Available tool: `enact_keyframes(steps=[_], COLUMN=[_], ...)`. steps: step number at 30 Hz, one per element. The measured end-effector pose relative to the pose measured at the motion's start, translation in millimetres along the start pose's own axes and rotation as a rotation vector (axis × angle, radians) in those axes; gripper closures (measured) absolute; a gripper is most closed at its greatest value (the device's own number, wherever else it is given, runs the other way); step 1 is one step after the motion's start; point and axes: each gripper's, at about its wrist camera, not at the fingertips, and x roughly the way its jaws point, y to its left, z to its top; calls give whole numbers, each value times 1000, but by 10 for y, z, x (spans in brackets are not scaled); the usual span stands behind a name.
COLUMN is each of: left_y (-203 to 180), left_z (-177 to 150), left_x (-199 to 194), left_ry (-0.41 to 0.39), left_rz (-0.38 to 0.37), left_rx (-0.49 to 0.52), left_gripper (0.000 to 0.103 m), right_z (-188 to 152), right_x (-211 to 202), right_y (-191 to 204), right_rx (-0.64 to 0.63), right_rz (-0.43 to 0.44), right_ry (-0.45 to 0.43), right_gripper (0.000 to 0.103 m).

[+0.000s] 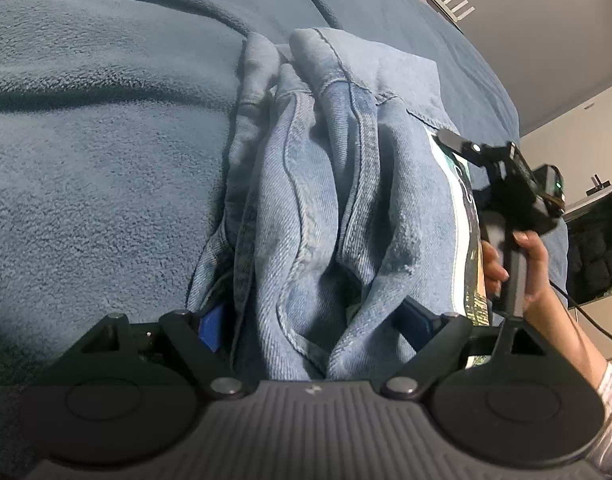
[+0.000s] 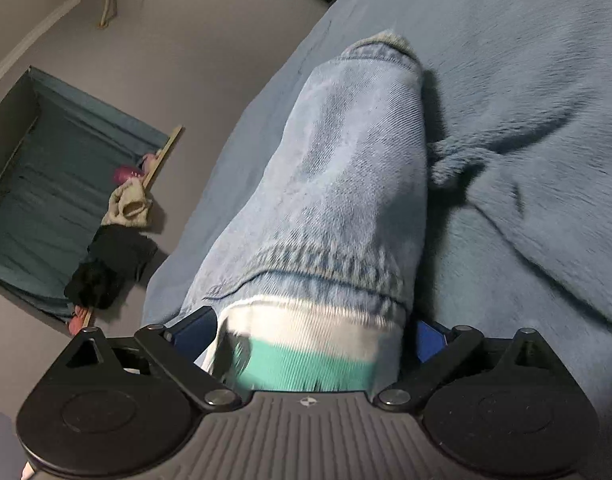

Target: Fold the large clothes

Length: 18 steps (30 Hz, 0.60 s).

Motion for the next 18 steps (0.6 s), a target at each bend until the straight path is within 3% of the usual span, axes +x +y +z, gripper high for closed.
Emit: enact_keyframes(steps=[8, 15, 16, 18], left_y=[25, 35, 37, 50], left_z=[55, 68, 70, 77], left_x=[46, 68, 74, 88], left_ry=[9, 10, 9, 10], left_rz=[-17, -21, -22, -27], left_rx=[-12, -16, -17, -24], left_gripper=[17, 16, 16, 16], right_z=[378, 502, 495, 430], right_x=[338, 429, 440, 440], right_y=[-128, -329, -324, -300], right_rx=[36, 52, 48, 18], right_rz=[106, 233, 223, 149], right_ry=[31, 28, 14, -27], right_gripper=[1, 0, 1, 16])
